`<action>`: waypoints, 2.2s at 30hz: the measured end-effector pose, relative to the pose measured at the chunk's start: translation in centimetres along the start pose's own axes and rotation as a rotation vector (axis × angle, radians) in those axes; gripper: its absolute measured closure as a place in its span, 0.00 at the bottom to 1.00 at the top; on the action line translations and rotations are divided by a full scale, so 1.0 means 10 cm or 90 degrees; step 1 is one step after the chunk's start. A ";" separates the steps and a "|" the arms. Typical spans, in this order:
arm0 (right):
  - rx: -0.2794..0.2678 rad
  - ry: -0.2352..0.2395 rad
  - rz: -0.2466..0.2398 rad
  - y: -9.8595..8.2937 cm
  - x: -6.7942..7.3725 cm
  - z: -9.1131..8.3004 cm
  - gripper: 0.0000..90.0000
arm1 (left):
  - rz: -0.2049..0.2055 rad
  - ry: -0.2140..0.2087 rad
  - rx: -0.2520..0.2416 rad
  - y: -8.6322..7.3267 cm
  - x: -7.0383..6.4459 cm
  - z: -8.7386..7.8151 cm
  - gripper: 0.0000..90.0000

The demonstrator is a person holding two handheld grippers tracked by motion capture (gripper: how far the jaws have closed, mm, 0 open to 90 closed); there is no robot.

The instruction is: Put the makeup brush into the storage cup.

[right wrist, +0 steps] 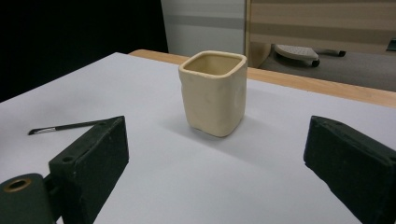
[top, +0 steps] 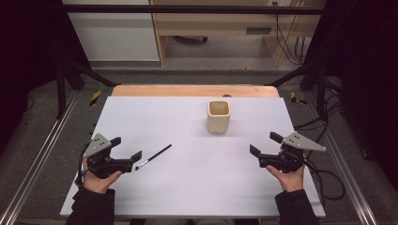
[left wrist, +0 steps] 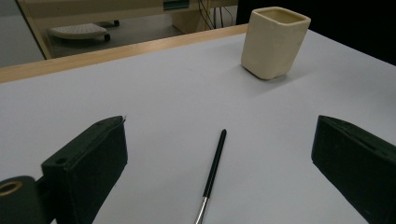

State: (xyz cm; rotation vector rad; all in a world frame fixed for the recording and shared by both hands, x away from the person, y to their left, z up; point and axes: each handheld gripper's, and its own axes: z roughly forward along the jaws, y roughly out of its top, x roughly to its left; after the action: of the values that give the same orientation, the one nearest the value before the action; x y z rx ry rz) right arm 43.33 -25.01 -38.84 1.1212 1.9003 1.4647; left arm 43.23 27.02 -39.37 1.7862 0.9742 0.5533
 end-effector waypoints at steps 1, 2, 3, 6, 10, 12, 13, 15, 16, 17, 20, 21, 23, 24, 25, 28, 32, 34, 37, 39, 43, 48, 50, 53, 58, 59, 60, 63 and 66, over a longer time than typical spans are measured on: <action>-0.001 0.000 0.001 0.00 0.00 0.00 0.08 | 0.000 0.000 0.001 0.00 0.00 0.00 0.03; 0.000 0.000 0.001 0.00 -0.01 -0.01 0.07 | 0.001 0.000 0.001 0.00 -0.01 0.01 0.03; -0.001 -0.001 0.000 0.00 -0.01 -0.02 0.07 | 0.001 -0.001 0.001 0.00 -0.01 0.01 0.03; -0.005 -0.004 0.000 0.00 -0.02 -0.04 0.07 | 0.003 0.000 0.002 0.00 -0.02 0.02 0.03; -0.008 -0.002 -0.003 0.00 -0.02 -0.04 0.07 | 0.002 0.001 0.001 0.01 -0.03 0.02 0.03; -0.005 -0.004 -0.002 0.00 -0.02 -0.04 0.07 | 0.005 0.002 0.004 0.01 -0.03 0.02 0.03; -0.005 -0.004 -0.002 0.00 -0.02 -0.04 0.07 | 0.007 0.000 0.005 0.02 -0.03 0.03 0.03; -0.003 -0.003 -0.001 -0.01 -0.01 -0.03 0.07 | 0.007 -0.001 0.004 0.03 -0.04 0.03 0.04; -0.003 -0.002 -0.001 -0.01 -0.01 -0.03 0.07 | 0.008 -0.002 0.005 0.04 -0.04 0.04 0.04; -0.001 -0.003 -0.002 -0.01 -0.01 -0.03 0.07 | 0.010 -0.001 0.005 0.04 -0.05 0.04 0.04; 0.000 -0.003 -0.004 -0.01 0.00 -0.03 0.07 | 0.013 -0.002 0.010 0.06 -0.06 0.07 0.04; 0.000 -0.002 -0.005 -0.01 0.00 -0.03 0.07 | 0.015 -0.002 0.012 0.07 -0.06 0.08 0.04; -0.002 -0.002 -0.004 -0.01 0.00 -0.03 0.07 | 0.018 -0.003 0.015 0.08 -0.07 0.09 0.04; -0.001 -0.002 -0.002 -0.01 0.00 -0.03 0.07 | 0.018 -0.003 0.015 0.08 -0.07 0.09 0.04; -0.002 -0.004 -0.002 -0.01 0.00 -0.02 0.07 | 0.022 -0.008 0.017 0.09 -0.07 0.10 0.04; 0.002 -0.004 -0.005 -0.02 0.00 -0.01 0.07 | 0.028 -0.010 0.024 0.11 -0.09 0.14 0.04; 0.007 -0.007 -0.008 -0.02 0.00 0.00 0.07 | 0.041 -0.017 0.040 0.14 -0.12 0.18 0.04; 0.008 -0.009 -0.008 -0.02 0.00 0.00 0.07 | 0.050 -0.019 0.047 0.16 -0.14 0.21 0.04; 0.005 -0.009 -0.010 -0.02 0.00 0.00 0.07 | 0.062 -0.023 0.055 0.20 -0.17 0.25 0.04; 0.004 -0.009 -0.010 -0.02 0.00 0.00 0.07 | 0.065 -0.025 0.060 0.22 -0.18 0.28 0.04; 0.007 -0.009 -0.010 -0.02 0.00 0.00 0.07 | 0.069 -0.028 0.071 0.26 -0.19 0.33 0.04; 0.008 -0.009 -0.009 -0.02 0.00 0.00 0.07 | 0.076 -0.029 0.083 0.30 -0.18 0.39 0.04; 0.009 -0.009 -0.009 -0.02 0.01 0.00 0.07 | 0.072 -0.028 0.089 0.29 -0.18 0.43 0.04; 0.009 -0.009 -0.007 -0.02 0.01 0.01 0.07 | 0.074 -0.025 0.098 0.29 -0.15 0.48 0.04; 0.009 -0.009 -0.007 -0.02 0.01 0.01 0.07 | 0.075 -0.015 0.122 0.27 -0.14 0.57 0.05; 0.009 -0.009 -0.006 -0.02 0.01 0.01 0.07 | 0.078 -0.012 0.128 0.26 -0.13 0.58 0.05; 0.009 -0.009 -0.007 -0.03 0.01 0.01 0.07 | 0.079 -0.012 0.135 0.26 -0.12 0.60 0.05; 0.010 -0.008 -0.008 -0.03 0.01 0.01 0.07 | 0.076 -0.010 0.151 0.24 -0.09 0.65 0.05; 0.012 -0.007 -0.006 -0.03 0.02 0.02 0.07 | 0.079 -0.008 0.174 0.20 -0.08 0.71 0.06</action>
State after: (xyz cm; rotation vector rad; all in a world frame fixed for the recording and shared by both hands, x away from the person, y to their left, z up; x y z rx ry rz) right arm 43.33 -24.77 -39.18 1.1258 1.9132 1.4346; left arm 48.71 22.18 -40.35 2.1017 0.9715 0.5029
